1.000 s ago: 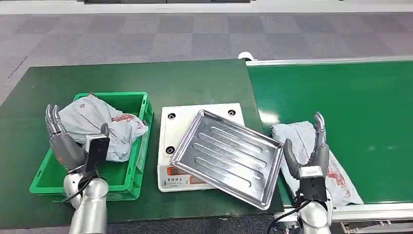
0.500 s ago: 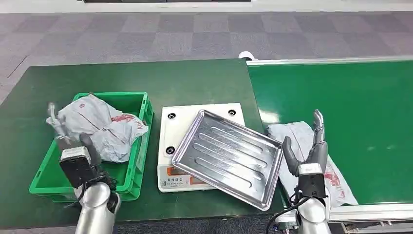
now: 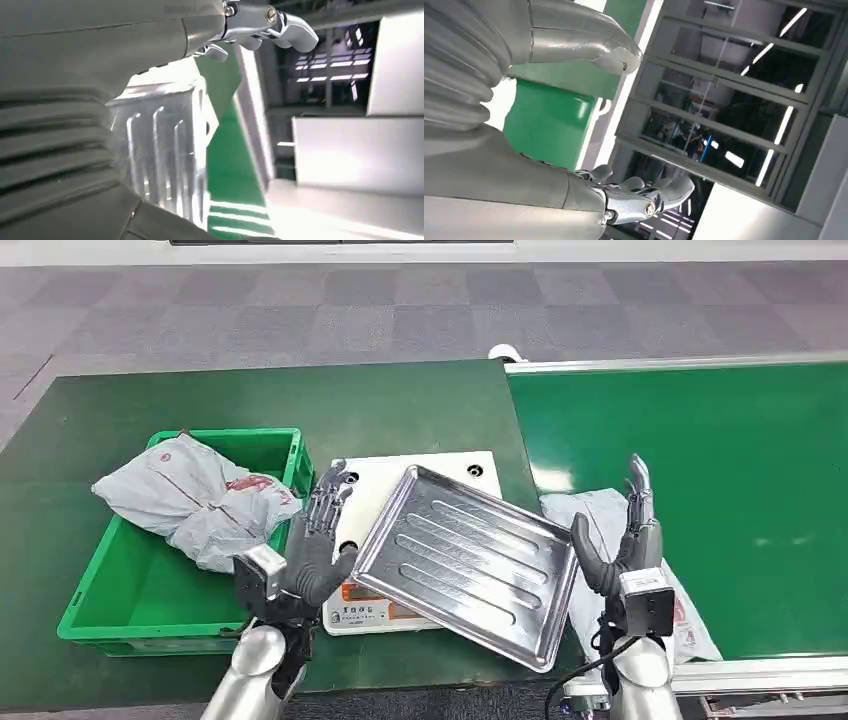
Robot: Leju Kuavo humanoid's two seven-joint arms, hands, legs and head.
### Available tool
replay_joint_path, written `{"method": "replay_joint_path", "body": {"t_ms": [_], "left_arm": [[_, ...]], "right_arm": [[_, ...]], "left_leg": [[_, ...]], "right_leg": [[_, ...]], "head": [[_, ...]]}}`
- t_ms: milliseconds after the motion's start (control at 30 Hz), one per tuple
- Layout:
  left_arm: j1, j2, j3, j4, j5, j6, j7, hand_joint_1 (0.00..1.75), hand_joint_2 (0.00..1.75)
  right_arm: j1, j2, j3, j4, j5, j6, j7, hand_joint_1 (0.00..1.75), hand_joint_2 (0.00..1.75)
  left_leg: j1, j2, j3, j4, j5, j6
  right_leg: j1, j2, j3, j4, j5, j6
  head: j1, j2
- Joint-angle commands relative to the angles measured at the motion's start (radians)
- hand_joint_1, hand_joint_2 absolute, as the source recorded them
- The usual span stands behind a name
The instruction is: Moved the parcel from conveyor to table for the left to box.
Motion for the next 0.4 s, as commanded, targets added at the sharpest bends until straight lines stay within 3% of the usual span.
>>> {"method": "replay_joint_path", "body": {"t_ms": [33, 400], "left_arm": [[-0.06, 0.021, -0.032, 0.137, 0.019, -0.003, 0.002, 0.0, 1.75], [-0.063, 0.02, -0.032, 0.146, 0.022, -0.003, 0.001, 0.0, 1.75]], "right_arm": [[0.009, 0.001, -0.001, -0.012, -0.012, 0.013, 0.005, 0.0, 1.75], [0.019, 0.0, -0.006, -0.016, -0.01, 0.015, 0.005, 0.0, 1.75]], "left_leg": [[0.001, 0.0, 0.003, -0.002, 0.001, 0.0], [0.0, 0.0, 0.001, -0.001, 0.0, 0.0]], "right_leg": [[0.001, -0.001, 0.004, -0.003, 0.001, -0.002], [0.001, -0.001, 0.002, -0.002, 0.0, -0.001]], "head": [[0.0, 0.0], [0.0, 0.0]]}}
